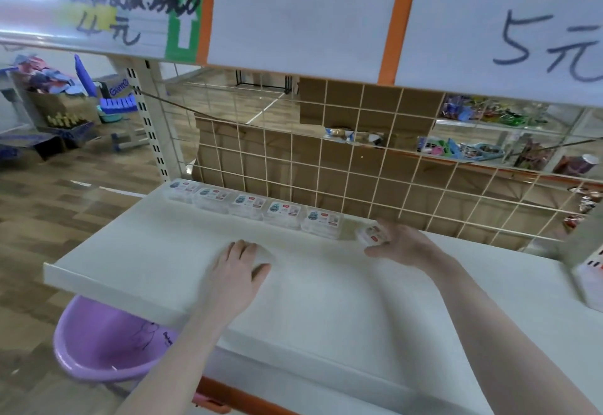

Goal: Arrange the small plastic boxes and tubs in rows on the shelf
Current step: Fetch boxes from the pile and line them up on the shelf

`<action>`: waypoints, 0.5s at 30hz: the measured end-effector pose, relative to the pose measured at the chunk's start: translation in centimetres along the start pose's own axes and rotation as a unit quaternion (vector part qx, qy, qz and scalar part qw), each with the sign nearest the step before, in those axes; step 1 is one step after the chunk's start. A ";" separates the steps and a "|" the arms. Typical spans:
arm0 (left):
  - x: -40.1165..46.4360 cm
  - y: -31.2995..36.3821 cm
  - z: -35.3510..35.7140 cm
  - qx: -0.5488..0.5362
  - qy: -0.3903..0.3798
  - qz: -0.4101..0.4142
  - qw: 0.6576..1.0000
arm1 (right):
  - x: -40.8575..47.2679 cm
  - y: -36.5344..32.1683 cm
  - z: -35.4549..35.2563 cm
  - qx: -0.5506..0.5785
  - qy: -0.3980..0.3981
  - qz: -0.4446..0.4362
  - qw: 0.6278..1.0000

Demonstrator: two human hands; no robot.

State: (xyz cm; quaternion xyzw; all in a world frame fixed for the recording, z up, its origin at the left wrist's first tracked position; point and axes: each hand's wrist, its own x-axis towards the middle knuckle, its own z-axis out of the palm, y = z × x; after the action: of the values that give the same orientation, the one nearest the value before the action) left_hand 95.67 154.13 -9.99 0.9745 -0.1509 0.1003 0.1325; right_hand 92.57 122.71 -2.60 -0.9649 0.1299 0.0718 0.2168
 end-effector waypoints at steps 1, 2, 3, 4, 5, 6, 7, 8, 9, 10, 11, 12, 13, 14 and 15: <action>0.0 0.0 0.1 0.006 -0.001 -0.001 1.000 | 0.1 0.4 -0.6 -0.017 -0.024 -0.027 0.999; 0.0 -0.1 0.2 0.014 -0.002 -0.001 1.000 | 0.3 0.7 -1.2 -0.045 -0.045 -0.049 0.997; 0.0 0.0 0.2 0.020 -0.002 -0.001 1.000 | 0.5 0.9 -1.8 -0.076 -0.063 -0.065 0.993; 0.0 0.0 0.2 0.021 0.001 0.000 1.000 | 0.9 0.9 -2.2 -0.101 -0.081 -0.076 0.989; 0.0 0.1 0.2 0.018 0.006 0.002 1.000 | 1.3 0.9 -2.5 -0.116 -0.098 -0.083 0.985; -0.1 0.1 0.2 0.014 0.011 0.003 1.000 | 1.6 0.9 -2.8 -0.126 -0.116 -0.086 0.982; -0.1 0.2 0.2 0.013 0.015 0.004 1.000 | 2.0 0.8 -3.0 -0.135 -0.130 -0.087 0.978; -0.1 0.3 0.1 0.013 0.015 0.005 1.000 | 2.2 0.7 -3.2 -0.145 -0.143 -0.088 0.975; -0.1 0.3 0.1 0.015 0.012 0.003 1.000 | 2.5 0.5 -3.3 -0.153 -0.153 -0.088 0.972; -0.1 0.3 0.0 0.017 0.008 0.002 1.000 | 2.7 0.4 -3.3 -0.160 -0.163 -0.090 0.969; -0.1 0.3 0.0 0.017 0.004 0.001 1.000 | 2.8 0.1 -3.3 -0.169 -0.171 -0.095 0.966; -0.1 0.3 0.1 0.018 0.001 0.000 1.000 | 3.0 -0.1 -3.2 -0.179 -0.178 -0.100 0.963; -0.1 0.2 0.0 0.019 -0.002 -0.001 1.000 | 3.1 -0.3 -3.2 -0.187 -0.184 -0.104 0.959; -0.1 0.2 0.0 0.021 -0.004 -0.001 1.000 | 3.3 -0.4 -3.1 -0.194 -0.189 -0.105 0.957; -0.1 0.2 0.0 0.020 -0.005 -0.001 1.000 | 3.3 -0.5 -3.1 -0.199 -0.191 -0.104 0.956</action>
State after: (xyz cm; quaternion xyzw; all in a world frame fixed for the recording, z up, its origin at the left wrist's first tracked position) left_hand 95.50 153.98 -9.94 0.9776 -0.1487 0.0987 0.1118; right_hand 96.13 121.07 -0.28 -0.9650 -0.0321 0.2561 0.0475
